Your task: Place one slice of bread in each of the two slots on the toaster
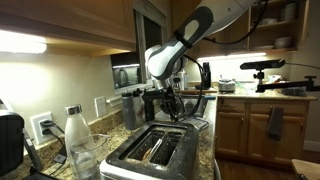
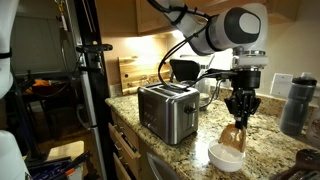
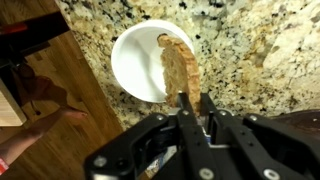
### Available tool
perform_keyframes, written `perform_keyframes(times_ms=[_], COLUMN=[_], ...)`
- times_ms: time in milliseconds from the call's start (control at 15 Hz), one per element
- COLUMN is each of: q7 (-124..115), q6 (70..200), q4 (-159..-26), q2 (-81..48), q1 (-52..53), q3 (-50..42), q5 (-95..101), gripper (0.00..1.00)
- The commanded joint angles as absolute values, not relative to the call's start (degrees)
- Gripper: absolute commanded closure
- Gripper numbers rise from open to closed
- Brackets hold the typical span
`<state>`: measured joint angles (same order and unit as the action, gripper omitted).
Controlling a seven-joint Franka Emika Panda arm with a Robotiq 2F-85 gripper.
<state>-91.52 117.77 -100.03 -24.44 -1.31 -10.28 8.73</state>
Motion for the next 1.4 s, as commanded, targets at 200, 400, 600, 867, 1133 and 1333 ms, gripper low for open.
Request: perform_keyframes(times_ms=[200,400,600,867,1133,1333], q7=[-96.2,-97.8,-98.9,-100.5,-101.2,-101.3], q6=[116.9,117.0,117.0,116.2,114.6,113.7], q4=[-106.3,-109.0,-111.8,-115.1,-118.2,-120.2], q2=[-16.6,-12.9,-8.6,-3.1,1.7,5.1], q1=[0.5,0.5,0.4,0.4,0.1,0.0], q3=[-11.0,-10.9,-10.2,-8.5,-5.8,-3.7], q5=[12.4,14.3,16.2,18.4,18.4,18.2], gripper=[0.95,0.95,0.95,0.95,0.95,0.95])
